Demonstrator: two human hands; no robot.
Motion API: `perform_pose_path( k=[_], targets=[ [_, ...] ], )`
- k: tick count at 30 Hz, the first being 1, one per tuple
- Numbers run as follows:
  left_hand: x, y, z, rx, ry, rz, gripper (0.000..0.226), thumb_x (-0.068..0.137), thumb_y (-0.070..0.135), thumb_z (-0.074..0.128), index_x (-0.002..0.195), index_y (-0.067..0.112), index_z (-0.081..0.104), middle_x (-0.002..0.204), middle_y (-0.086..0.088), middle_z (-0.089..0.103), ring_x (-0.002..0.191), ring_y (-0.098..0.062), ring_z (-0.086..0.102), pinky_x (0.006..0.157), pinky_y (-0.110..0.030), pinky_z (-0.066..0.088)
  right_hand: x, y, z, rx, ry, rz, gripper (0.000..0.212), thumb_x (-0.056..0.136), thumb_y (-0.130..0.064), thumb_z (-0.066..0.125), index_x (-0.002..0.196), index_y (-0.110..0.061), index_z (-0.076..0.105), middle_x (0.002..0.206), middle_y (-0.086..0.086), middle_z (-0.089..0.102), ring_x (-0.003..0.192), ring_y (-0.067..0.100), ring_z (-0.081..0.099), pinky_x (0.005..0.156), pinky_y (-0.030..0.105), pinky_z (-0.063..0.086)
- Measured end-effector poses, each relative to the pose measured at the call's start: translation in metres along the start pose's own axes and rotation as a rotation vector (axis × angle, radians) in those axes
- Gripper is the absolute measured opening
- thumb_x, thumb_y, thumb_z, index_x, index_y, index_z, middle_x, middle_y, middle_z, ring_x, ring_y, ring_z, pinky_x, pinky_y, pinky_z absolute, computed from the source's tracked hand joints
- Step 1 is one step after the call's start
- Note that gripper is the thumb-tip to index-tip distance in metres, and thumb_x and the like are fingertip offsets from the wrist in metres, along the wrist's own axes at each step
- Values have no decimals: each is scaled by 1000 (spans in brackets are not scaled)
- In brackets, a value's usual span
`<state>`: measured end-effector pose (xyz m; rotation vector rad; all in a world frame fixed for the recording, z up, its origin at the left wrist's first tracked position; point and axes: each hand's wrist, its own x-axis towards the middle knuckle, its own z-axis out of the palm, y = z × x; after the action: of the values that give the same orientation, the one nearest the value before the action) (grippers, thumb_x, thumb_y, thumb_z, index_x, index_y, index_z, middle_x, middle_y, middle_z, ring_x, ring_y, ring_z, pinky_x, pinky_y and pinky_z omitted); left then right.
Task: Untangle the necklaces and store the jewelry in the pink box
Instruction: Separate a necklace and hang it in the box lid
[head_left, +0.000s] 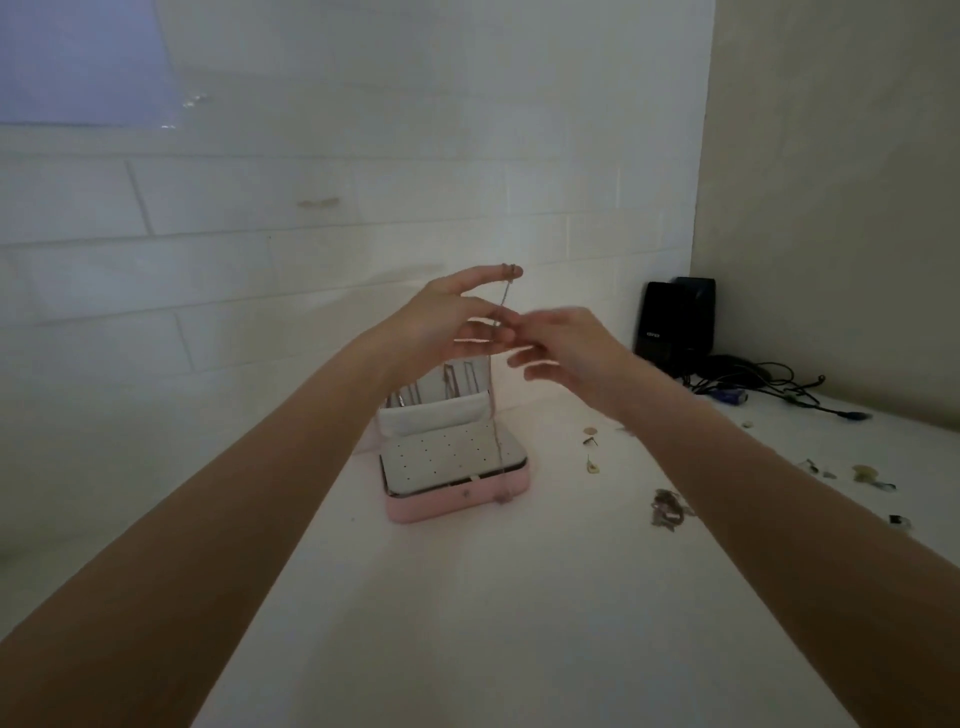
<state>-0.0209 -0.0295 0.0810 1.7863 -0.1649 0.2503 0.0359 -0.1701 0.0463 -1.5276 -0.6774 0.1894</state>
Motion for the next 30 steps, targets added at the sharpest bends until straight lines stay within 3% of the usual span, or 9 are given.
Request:
perform_pose_path(
  k=[2,5,10,13,18,21,24,27,30],
  targets=[
    [-2,5,-8,50,-20,-22,48,89,-4,50,125,27,56,83,-3,70,78,-16,68,79,-27,56,5,-21,9,52,-53,12,16,89,-5,49,93,-2,65,68,4,60,60,13,56,53,19,45],
    [-4,14,-25,107,-44,-39,51,90,-1,50,128,33,50,88,-1,72,85,-16,69,86,-29,54,15,-38,25,-71,-62,25,14,88,-11,51,90,-8,65,59,-2,52,52,11,48,47,19,36],
    [2,21,-51,151,-59,-8,53,92,2,51,133,34,43,99,-2,72,93,-17,69,90,-30,52,41,-49,37,-99,29,-100,14,87,-14,63,92,-3,70,76,5,59,50,10,37,41,17,28],
    [7,18,-62,121,-6,22,57,90,-1,53,132,36,43,103,-6,70,94,-18,69,90,-31,52,59,-55,47,41,24,-122,9,87,-8,62,89,-3,68,84,10,65,50,12,48,48,19,43],
    [10,-7,-88,-99,98,28,51,90,5,57,128,35,41,100,-8,72,95,-18,69,86,-28,53,87,-64,61,375,76,-18,11,94,-5,50,89,-1,58,72,15,67,55,17,66,53,19,54],
    [11,-27,-97,-10,103,-9,35,90,11,58,122,22,49,98,-3,73,93,-15,69,82,-23,52,101,-60,72,370,64,-16,12,94,-5,47,88,0,56,71,15,66,58,20,67,56,22,57],
    [18,-44,-100,193,172,-2,13,90,13,58,100,15,67,91,5,72,85,-5,67,80,-20,50,112,-54,78,356,66,-17,10,94,-4,47,90,0,55,71,14,64,61,22,66,62,25,57],
    [27,-55,-103,286,262,-11,9,88,16,61,89,17,71,88,8,70,79,-3,60,80,-22,48,120,-48,78,308,79,-22,11,93,-3,47,88,0,56,69,13,63,58,22,65,61,25,57],
    [31,-60,-106,252,261,-28,12,90,18,60,87,15,70,78,10,71,65,2,59,67,-14,47,124,-39,71,171,129,-13,11,92,-2,47,88,2,57,68,13,63,56,22,65,60,26,58]
  ],
)
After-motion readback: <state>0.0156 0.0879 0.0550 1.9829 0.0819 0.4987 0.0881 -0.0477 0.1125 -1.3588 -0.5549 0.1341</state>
